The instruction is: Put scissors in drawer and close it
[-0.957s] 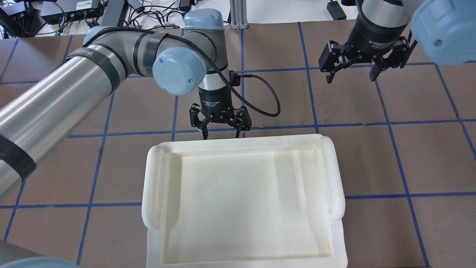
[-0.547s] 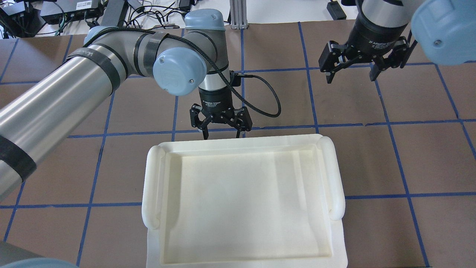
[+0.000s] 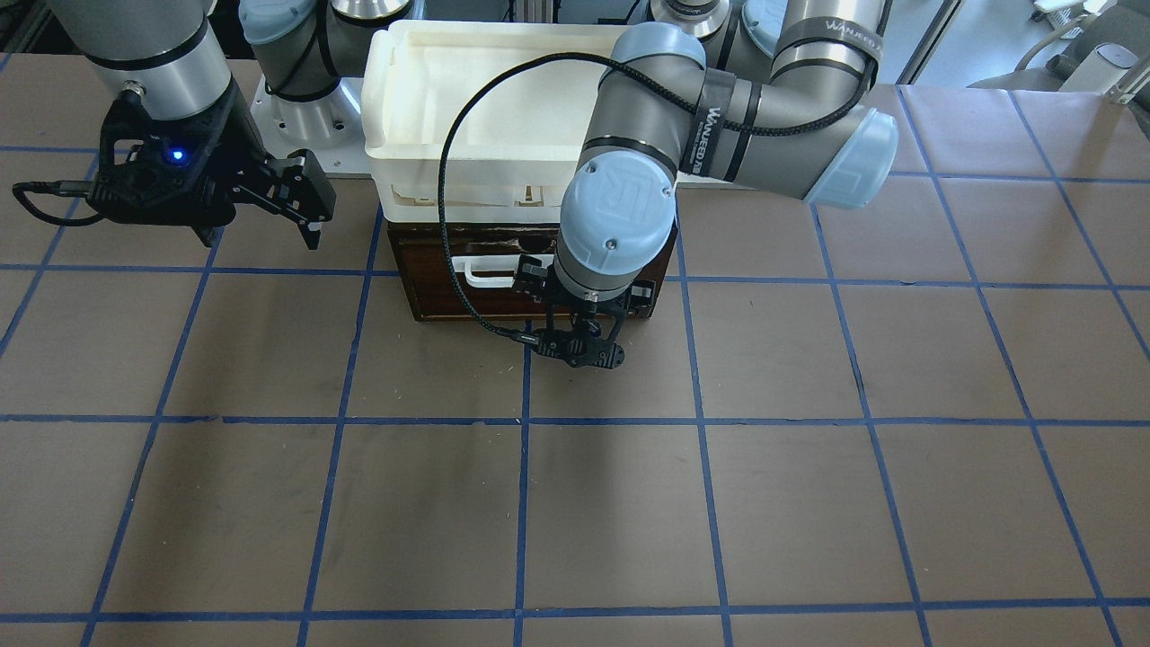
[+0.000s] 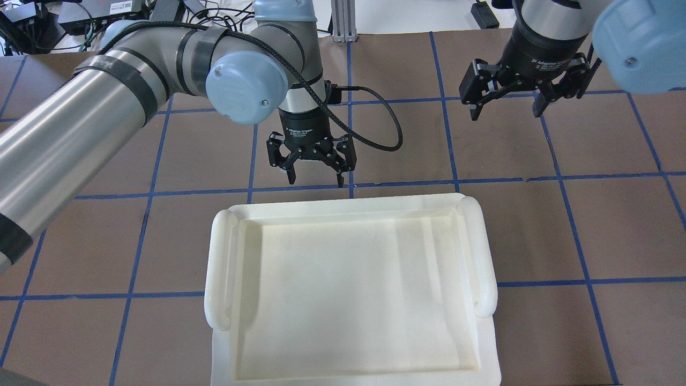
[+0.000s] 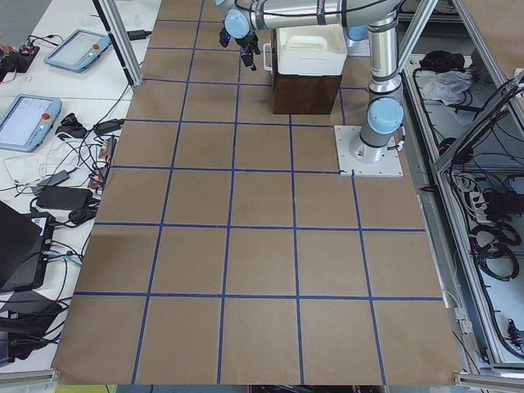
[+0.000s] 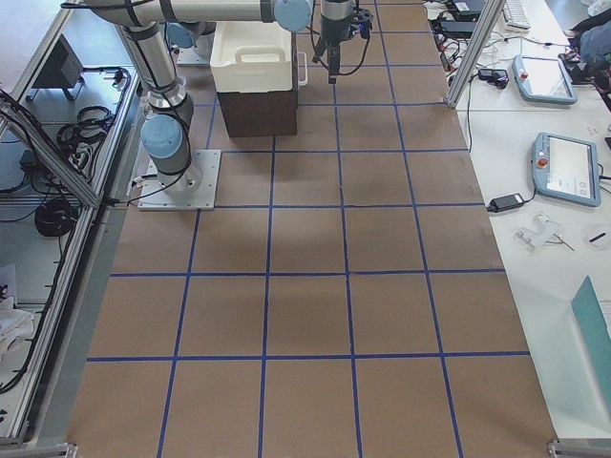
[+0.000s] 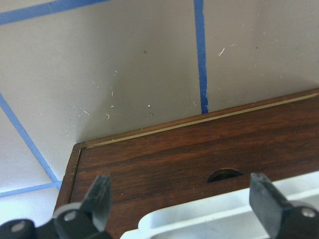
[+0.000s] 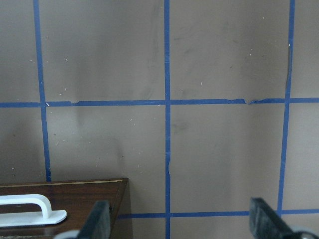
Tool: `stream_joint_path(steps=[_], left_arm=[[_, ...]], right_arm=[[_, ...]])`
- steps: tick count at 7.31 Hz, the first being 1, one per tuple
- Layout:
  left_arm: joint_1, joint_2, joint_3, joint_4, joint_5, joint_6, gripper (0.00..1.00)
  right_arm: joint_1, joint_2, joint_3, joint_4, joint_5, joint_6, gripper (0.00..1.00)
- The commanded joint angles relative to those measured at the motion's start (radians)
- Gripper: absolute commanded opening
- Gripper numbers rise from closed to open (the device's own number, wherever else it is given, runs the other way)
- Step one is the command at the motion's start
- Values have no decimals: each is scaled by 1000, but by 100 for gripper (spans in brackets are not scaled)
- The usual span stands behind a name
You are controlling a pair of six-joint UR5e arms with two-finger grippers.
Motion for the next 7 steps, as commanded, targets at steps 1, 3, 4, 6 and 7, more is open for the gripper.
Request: stream_joint_path(steps=[1, 3, 4, 6, 7], left_arm=[[70, 81, 45, 2, 43, 19, 100], [195, 193, 45, 17, 107, 52, 100], [258, 243, 33, 23, 128, 49, 100], [345, 325, 12, 43, 132, 62, 100], [343, 369, -26, 44, 129, 64, 100]], right_arm=[[0, 0, 0, 1, -1, -3, 100], [0, 0, -1, 1, -1, -12, 100], [0, 0, 0, -2, -1, -11, 100], [0, -1, 0, 0, -1, -12, 100], [0, 0, 0, 1, -1, -12, 100]])
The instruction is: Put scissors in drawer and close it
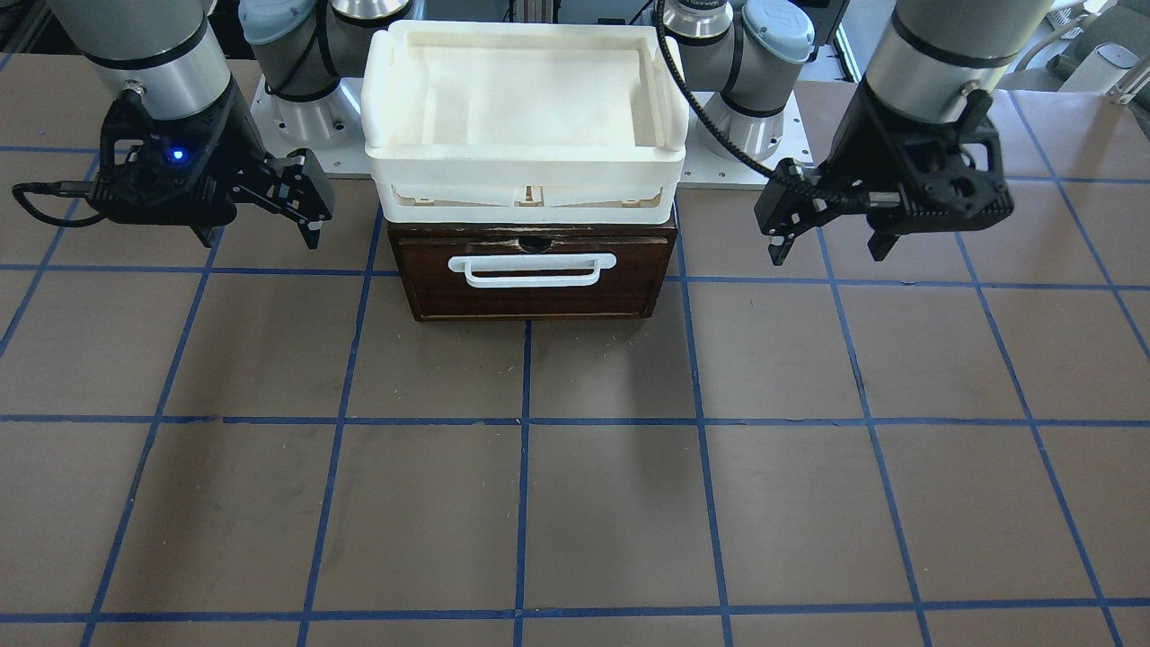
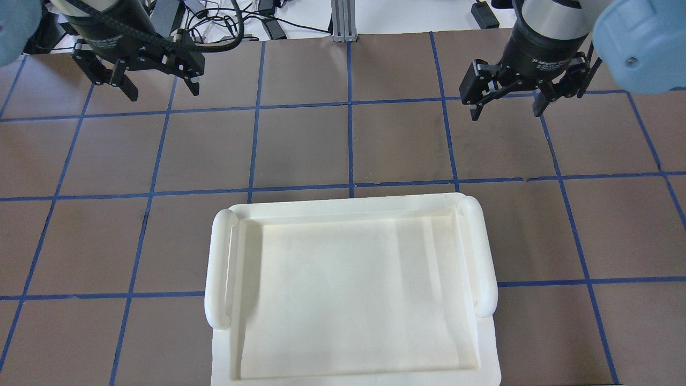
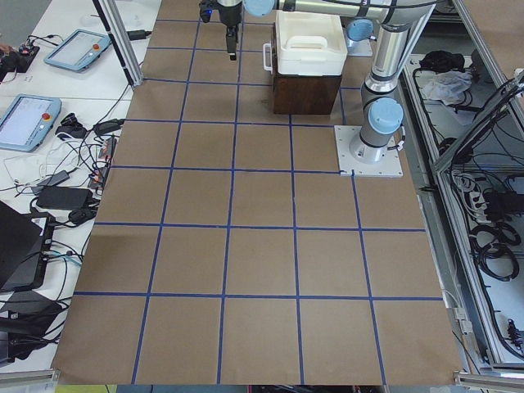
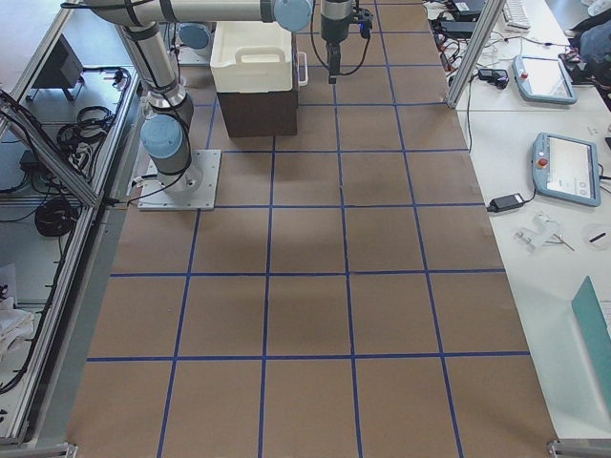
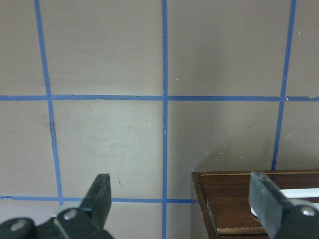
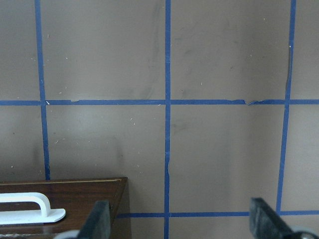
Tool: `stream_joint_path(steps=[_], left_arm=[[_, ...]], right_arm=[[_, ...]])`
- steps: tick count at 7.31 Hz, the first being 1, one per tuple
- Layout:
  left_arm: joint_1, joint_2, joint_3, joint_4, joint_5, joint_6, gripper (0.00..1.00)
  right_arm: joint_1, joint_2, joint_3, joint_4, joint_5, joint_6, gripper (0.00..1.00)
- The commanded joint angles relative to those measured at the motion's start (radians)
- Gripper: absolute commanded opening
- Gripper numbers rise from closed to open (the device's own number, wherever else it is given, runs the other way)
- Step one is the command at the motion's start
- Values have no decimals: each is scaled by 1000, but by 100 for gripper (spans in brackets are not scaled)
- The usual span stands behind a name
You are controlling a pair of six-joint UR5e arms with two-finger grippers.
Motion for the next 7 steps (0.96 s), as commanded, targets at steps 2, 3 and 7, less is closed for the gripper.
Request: stream_joint_path(steps=[2, 3, 7], left_arm=[[24, 73, -46, 30, -4, 5, 100], [19, 73, -46, 30, -9, 4, 100], [6, 55, -32, 19, -61, 31, 100]], right_arm=[[0, 1, 0, 1, 0, 0, 100], [0, 1, 0, 1, 0, 1, 100], [0, -1, 0, 1, -5, 1, 100]])
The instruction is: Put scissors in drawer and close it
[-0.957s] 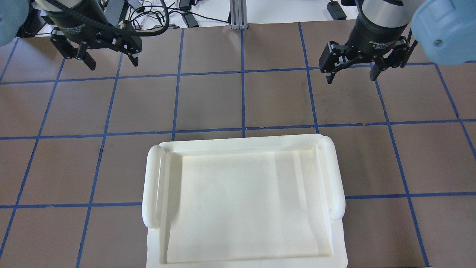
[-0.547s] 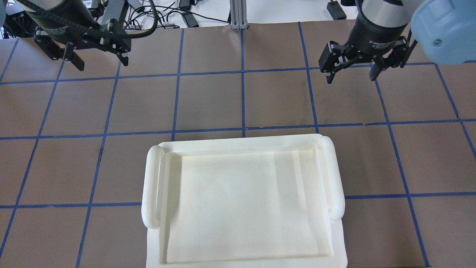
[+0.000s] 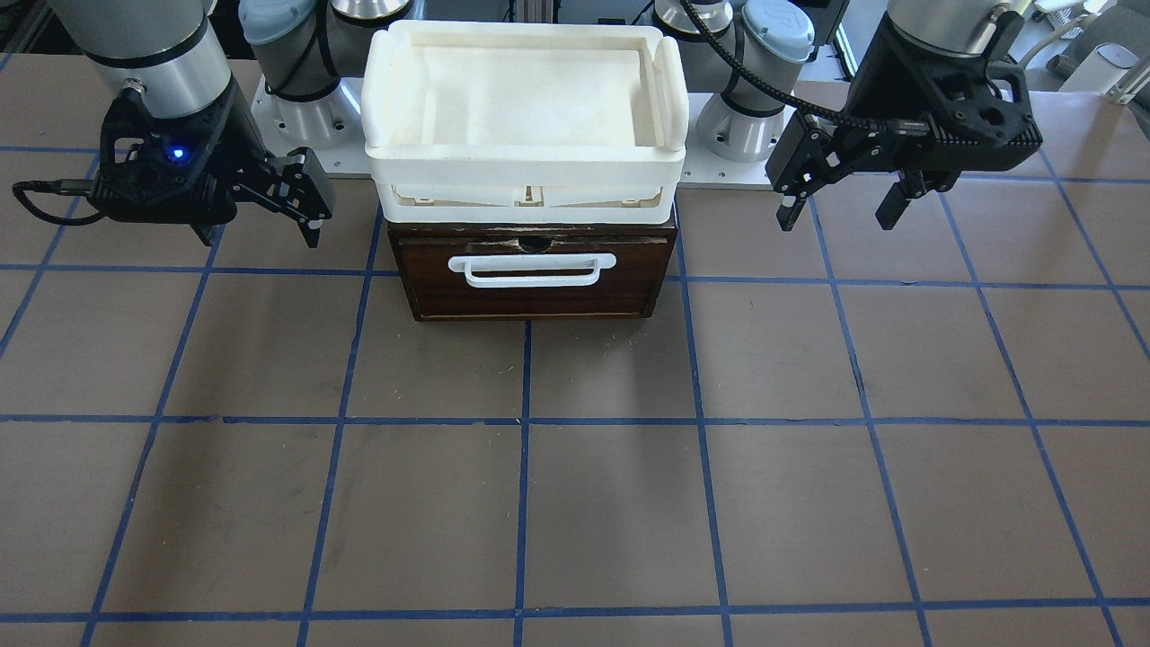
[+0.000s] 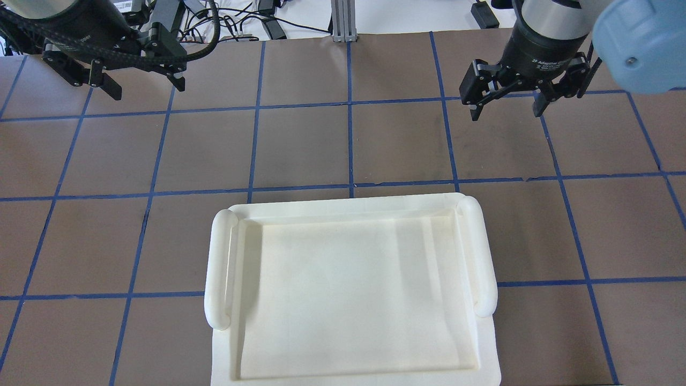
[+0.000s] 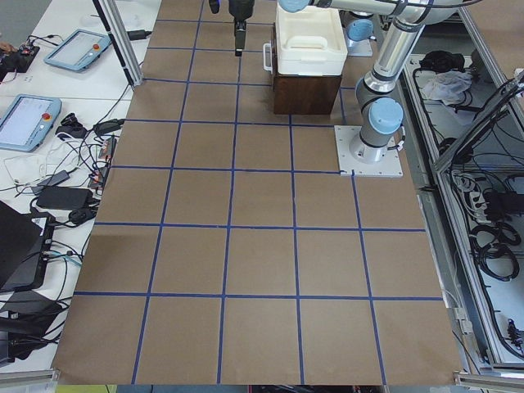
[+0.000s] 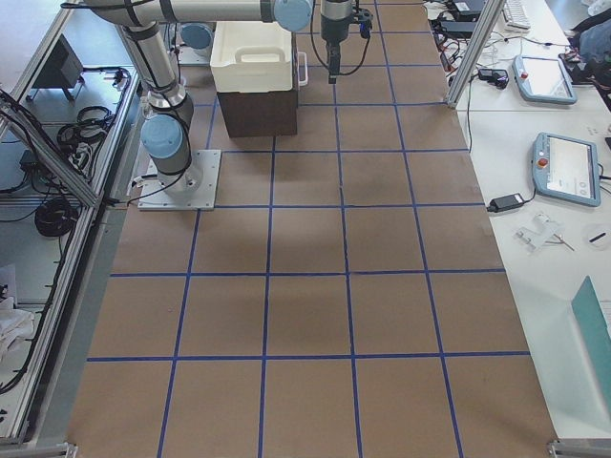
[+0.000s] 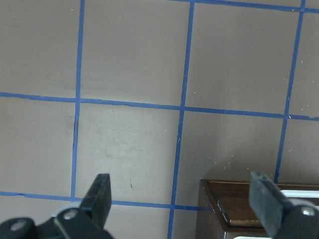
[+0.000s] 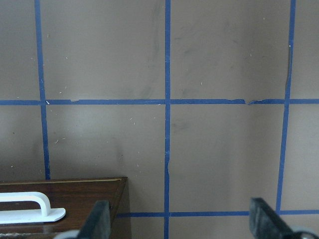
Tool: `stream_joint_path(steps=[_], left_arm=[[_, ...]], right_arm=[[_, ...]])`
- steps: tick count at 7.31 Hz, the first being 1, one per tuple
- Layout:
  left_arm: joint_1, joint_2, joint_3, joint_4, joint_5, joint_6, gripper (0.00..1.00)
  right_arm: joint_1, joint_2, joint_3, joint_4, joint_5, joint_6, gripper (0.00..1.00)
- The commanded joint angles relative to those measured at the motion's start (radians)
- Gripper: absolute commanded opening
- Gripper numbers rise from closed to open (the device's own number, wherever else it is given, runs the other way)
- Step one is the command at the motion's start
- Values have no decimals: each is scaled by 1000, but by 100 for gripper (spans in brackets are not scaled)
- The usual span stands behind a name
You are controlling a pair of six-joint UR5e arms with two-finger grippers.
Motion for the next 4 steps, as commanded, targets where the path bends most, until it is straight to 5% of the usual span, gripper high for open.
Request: stream_joint_path(steps=[1, 4], left_arm=[[-25, -9, 7, -16, 5, 7, 100], [-25, -20, 35, -43, 19, 31, 100]], right_arm=[[0, 1, 0, 4, -9, 0, 100], [0, 0, 6, -1, -8, -2, 100]])
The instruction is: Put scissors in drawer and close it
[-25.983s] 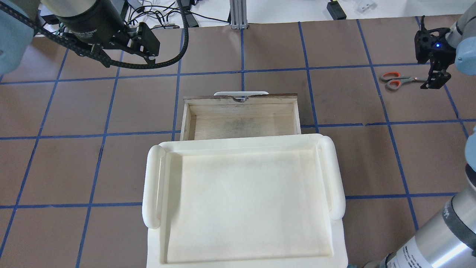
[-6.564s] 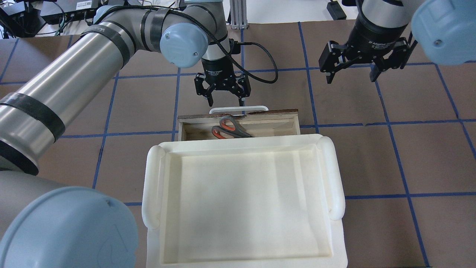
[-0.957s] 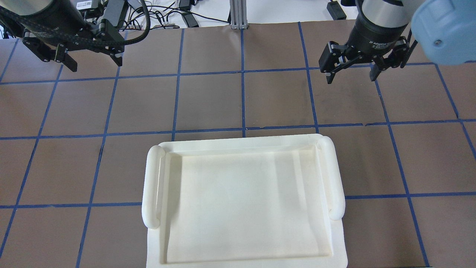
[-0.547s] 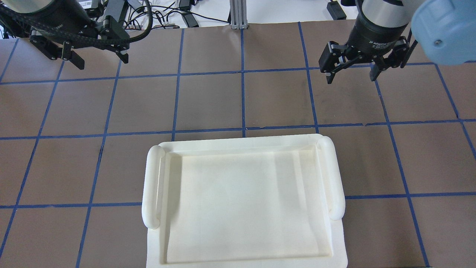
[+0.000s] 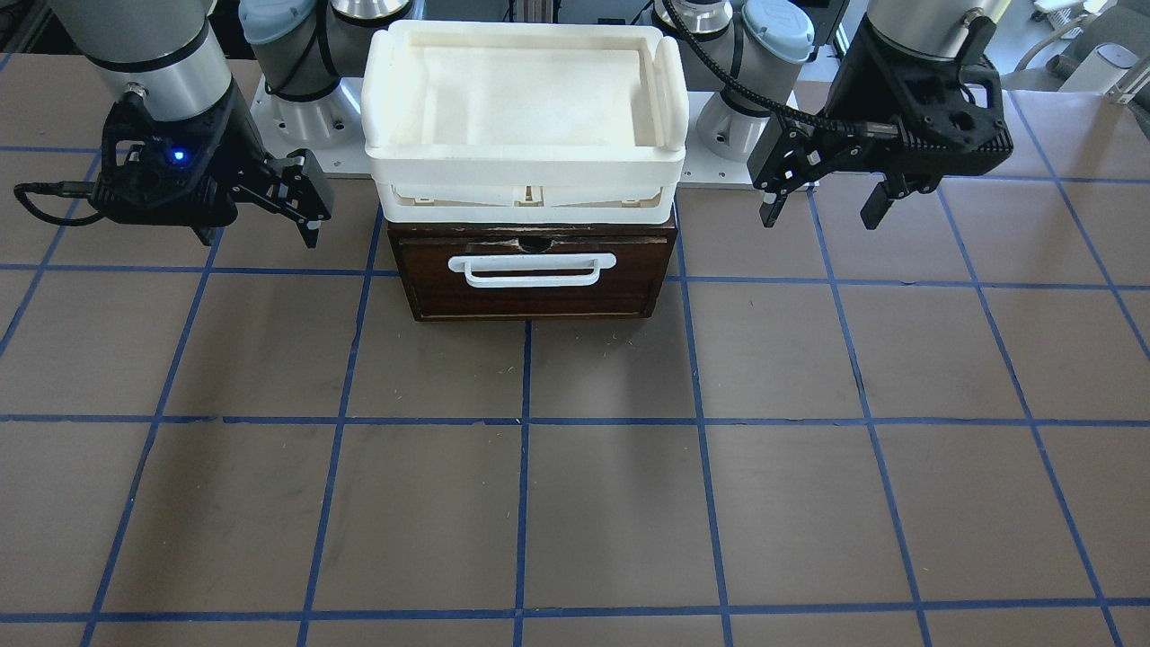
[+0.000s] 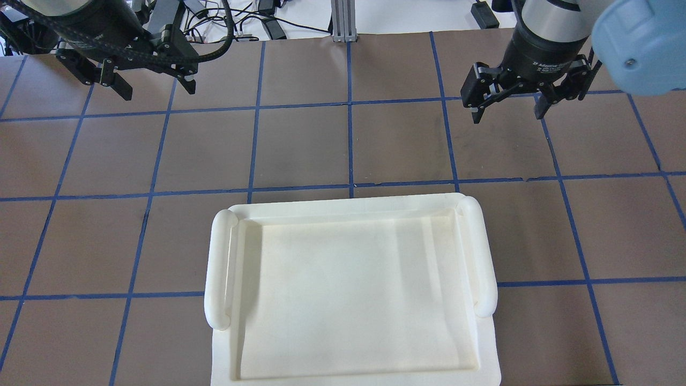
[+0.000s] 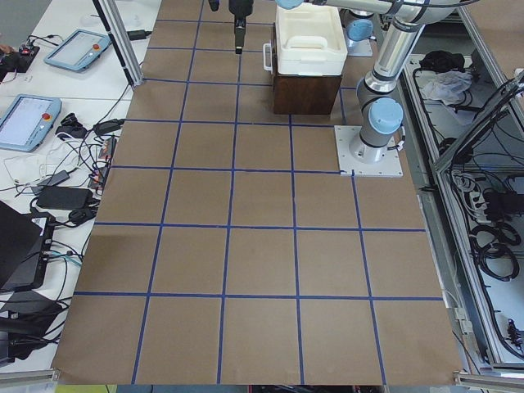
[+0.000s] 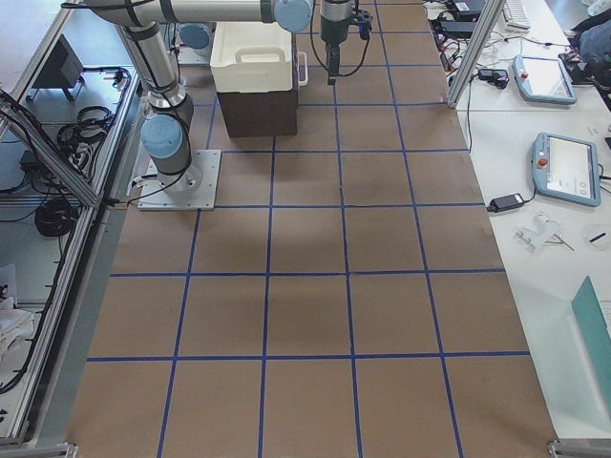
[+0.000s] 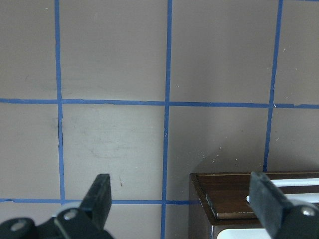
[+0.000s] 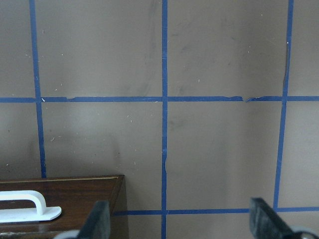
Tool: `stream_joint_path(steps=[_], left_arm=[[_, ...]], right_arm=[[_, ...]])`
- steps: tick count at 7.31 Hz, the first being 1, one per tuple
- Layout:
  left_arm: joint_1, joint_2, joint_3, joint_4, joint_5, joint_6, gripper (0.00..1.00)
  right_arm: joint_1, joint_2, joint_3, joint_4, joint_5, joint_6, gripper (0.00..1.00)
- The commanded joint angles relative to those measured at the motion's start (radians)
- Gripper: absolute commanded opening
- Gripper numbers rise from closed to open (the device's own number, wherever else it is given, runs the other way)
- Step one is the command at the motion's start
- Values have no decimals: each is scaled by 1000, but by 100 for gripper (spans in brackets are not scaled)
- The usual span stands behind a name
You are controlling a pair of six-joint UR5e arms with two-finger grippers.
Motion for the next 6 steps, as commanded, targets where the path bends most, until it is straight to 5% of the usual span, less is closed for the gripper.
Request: stream_joint_path(steps=[1, 6], left_arm=[[3, 2, 7, -14, 8, 23, 100], [-4, -4, 5, -48, 8, 23, 100]], right_arm=[[0, -1, 1, -5, 2, -1, 100], [0, 1, -1, -12, 10, -4, 100]])
